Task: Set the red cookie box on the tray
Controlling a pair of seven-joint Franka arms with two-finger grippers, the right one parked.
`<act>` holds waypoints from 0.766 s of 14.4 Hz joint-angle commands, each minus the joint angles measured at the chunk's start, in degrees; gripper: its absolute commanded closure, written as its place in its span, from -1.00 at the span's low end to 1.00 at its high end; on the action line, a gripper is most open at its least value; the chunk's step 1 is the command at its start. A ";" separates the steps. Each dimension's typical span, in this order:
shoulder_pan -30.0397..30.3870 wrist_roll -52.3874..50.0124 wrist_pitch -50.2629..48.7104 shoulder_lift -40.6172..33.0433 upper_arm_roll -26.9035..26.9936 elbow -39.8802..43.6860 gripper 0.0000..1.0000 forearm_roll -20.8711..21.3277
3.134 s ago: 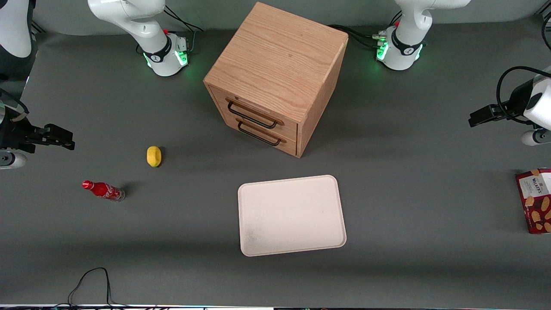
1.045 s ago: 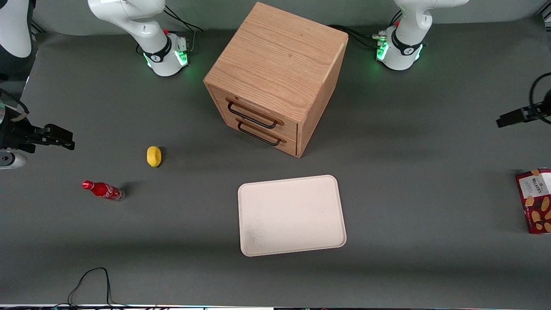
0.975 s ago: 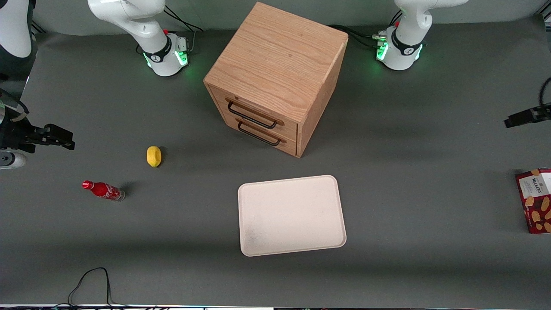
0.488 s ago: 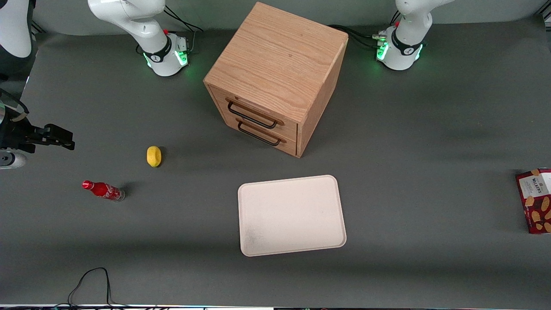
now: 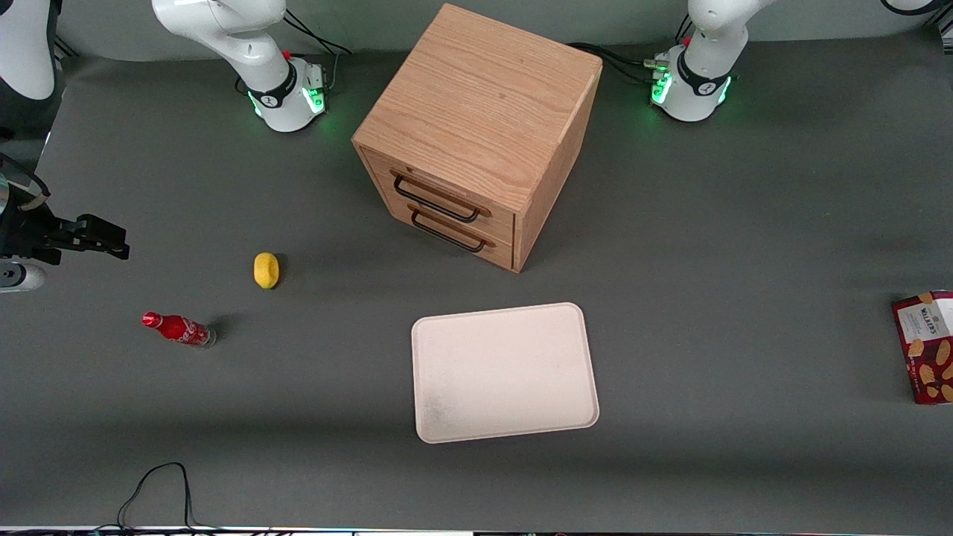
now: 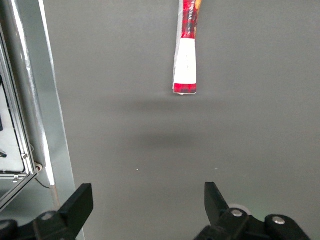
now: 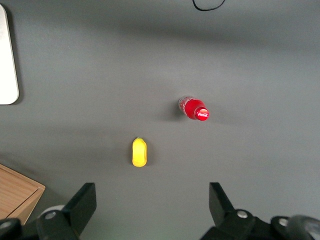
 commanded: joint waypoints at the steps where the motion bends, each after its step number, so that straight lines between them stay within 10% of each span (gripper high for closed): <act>1: -1.52 0.46 -2.06 1.03 -0.03 2.47 -0.99 0.09; 11: -3.11 -0.07 13.92 12.35 -1.52 2.74 -0.98 -2.19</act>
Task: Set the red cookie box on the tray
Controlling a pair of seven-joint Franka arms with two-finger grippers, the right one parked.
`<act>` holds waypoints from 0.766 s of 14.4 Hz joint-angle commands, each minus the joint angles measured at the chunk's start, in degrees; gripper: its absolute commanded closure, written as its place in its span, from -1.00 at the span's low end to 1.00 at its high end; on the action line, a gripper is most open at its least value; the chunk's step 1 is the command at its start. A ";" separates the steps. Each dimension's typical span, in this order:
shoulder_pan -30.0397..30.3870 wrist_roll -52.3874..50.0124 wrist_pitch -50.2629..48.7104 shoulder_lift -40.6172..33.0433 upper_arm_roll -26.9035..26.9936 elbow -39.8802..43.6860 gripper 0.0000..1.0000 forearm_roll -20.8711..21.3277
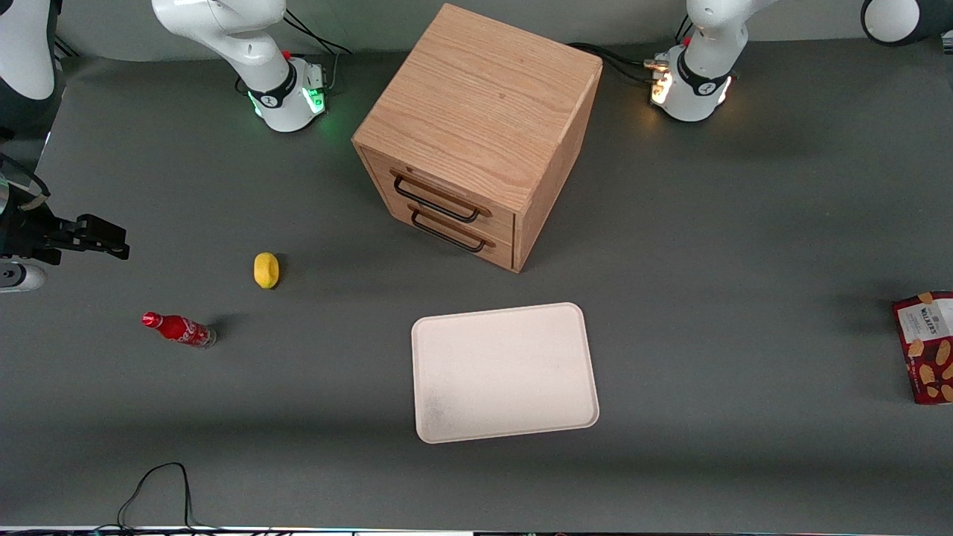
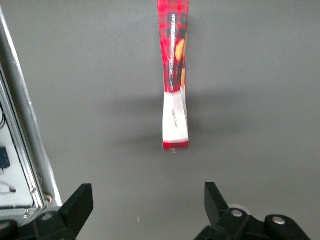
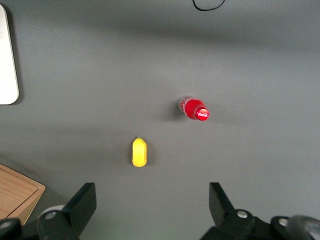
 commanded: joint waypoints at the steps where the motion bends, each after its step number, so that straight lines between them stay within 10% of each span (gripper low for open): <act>1: 0.15 -0.21 2.97 5.18 -0.21 2.53 -0.98 -2.49; 11: -0.29 -5.92 10.36 12.31 -3.02 1.66 -0.98 -3.55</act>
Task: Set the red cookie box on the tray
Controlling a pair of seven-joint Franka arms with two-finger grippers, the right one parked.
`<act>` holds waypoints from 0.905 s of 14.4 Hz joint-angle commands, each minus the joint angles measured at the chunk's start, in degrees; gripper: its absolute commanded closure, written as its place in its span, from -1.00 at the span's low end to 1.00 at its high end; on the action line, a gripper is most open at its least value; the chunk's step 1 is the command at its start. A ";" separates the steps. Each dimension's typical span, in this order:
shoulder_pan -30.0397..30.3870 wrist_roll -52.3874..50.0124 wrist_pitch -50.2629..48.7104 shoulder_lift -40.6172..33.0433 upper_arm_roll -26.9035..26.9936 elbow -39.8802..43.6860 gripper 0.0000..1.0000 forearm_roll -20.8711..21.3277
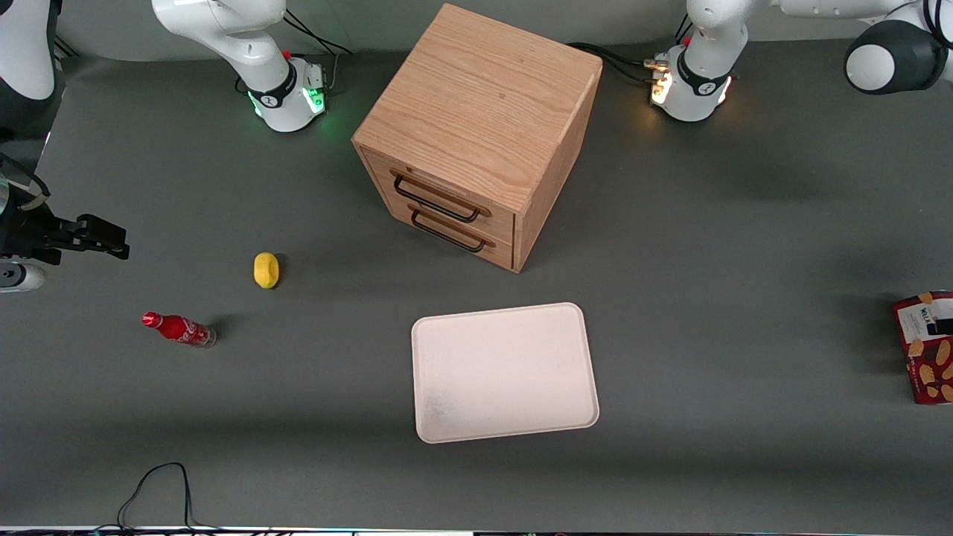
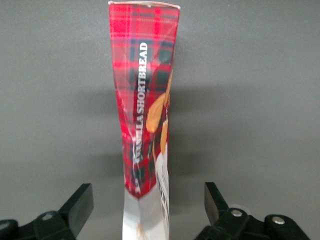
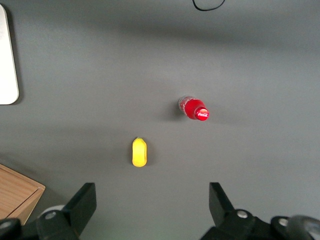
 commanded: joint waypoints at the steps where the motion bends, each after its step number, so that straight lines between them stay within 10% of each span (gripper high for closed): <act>1: -0.14 -0.61 1.30 0.89 0.03 0.96 -0.98 -0.63; 11: -0.06 -0.44 1.31 1.06 0.03 0.69 -0.94 -0.63; 13: -0.06 -0.26 1.31 1.06 0.03 0.52 -0.40 -0.63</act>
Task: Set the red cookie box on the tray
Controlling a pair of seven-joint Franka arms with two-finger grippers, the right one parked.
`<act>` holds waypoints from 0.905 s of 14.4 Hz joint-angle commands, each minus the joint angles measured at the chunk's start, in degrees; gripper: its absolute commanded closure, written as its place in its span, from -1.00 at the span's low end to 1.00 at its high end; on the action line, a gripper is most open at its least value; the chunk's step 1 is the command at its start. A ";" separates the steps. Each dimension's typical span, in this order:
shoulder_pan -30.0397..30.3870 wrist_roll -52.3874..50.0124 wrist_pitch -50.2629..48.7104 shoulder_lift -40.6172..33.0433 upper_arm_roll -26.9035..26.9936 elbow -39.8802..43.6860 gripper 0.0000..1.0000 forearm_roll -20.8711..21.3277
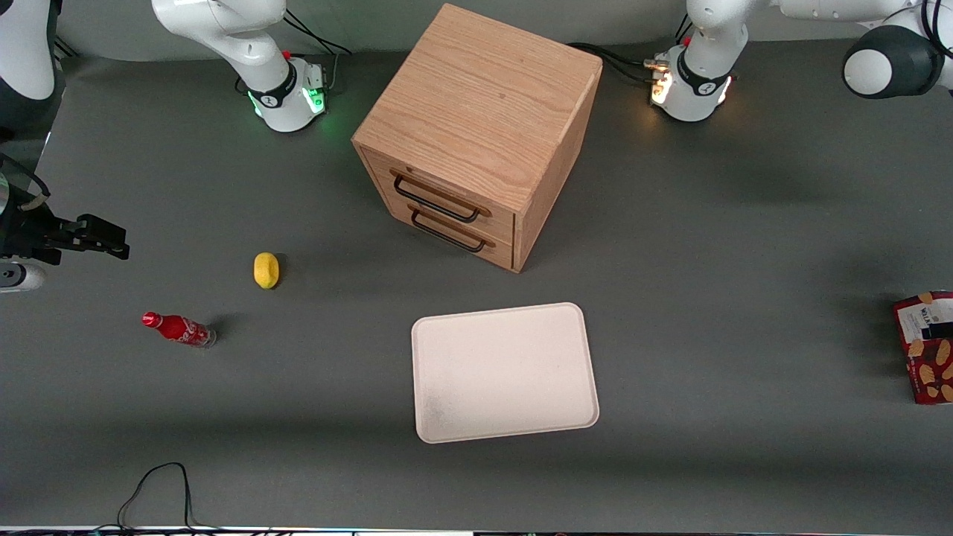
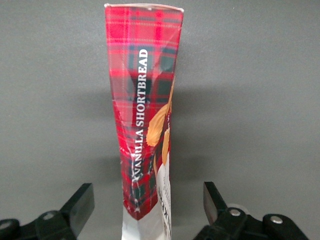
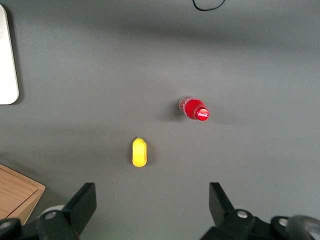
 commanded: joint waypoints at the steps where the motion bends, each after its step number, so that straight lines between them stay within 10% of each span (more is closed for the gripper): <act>1: -0.07 0.02 0.17 0.43 0.14 0.26 0.80 -0.60; 13: 0.46 1.60 -1.05 -0.18 0.14 -0.01 1.00 -0.51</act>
